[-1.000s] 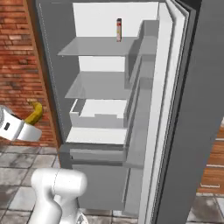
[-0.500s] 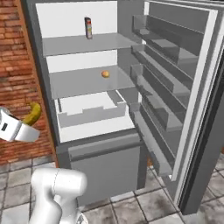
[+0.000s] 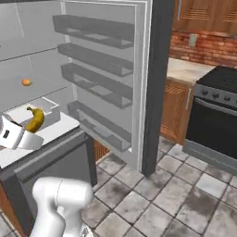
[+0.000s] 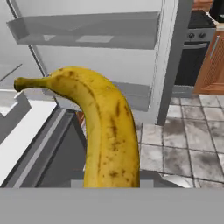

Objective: Pick the mango and banana from the fridge and place them on the plate next to the blender to make a fruit smoothie.

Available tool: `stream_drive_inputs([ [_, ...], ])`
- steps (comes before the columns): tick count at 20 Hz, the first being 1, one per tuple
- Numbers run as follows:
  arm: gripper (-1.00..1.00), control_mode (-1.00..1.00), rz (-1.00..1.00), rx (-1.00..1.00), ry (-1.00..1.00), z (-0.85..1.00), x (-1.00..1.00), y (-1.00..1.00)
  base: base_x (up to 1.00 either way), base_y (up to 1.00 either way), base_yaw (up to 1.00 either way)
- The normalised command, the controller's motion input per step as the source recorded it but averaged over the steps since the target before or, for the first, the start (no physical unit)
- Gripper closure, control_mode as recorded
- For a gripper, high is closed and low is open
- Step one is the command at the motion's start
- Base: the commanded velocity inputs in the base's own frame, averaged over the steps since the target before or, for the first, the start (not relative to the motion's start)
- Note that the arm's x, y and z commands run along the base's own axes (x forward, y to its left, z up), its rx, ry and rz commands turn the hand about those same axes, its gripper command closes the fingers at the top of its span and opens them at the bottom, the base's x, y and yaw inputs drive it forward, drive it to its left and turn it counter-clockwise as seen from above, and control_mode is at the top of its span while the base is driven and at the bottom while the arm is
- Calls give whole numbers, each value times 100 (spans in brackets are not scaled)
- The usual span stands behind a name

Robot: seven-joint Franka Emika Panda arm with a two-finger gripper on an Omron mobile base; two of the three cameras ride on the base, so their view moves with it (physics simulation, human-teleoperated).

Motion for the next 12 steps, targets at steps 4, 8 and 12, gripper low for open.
stream_drive_inputs([
  [4, 100, 100, 0, 0, 0, 0, 0, 0, 0, 12, -93],
  [8, 100, 100, 0, 0, 0, 0, 0, 0, 0, 5, -85],
  [12, 100, 100, 0, 0, 0, 0, 0, 0, 11, -48, -50],
])
